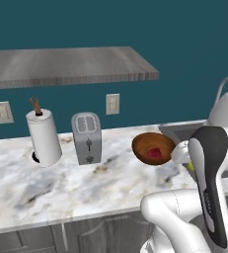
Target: Pick the pears from the cabinet and place them in one bowl. Pick the sweet potato from the sink and place it in the other bowl.
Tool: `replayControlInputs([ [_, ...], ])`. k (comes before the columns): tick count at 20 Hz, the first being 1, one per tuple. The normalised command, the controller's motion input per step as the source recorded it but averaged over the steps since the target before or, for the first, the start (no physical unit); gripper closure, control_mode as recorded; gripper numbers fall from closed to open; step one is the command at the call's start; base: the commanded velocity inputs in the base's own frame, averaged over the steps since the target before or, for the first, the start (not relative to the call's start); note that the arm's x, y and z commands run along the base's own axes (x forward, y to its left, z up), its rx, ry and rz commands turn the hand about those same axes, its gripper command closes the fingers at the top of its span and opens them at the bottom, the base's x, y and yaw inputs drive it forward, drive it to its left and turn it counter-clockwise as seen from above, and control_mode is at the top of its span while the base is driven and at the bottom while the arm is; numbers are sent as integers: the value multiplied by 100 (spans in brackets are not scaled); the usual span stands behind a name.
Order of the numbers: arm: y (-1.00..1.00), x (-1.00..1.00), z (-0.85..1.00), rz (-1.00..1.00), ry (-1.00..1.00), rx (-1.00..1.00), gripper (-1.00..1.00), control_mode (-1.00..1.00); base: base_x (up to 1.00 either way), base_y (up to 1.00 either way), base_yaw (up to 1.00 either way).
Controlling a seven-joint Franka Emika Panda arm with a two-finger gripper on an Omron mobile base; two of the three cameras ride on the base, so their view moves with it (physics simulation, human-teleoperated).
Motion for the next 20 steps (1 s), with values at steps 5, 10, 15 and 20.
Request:
replayControlInputs([
  [5, -2, 60, -25, 0, -4, 0, 100, -100, 0, 0, 0],
  [10, -22, 26, -2, -2, 0, 0, 100, -100, 0, 0, 0],
  [15, -38, 91, -2, -8, 0, 0, 100, -100, 0, 0, 0],
  [20, -5, 100, -1, -18, 0, -3, 100, -100, 0, 0, 0],
])
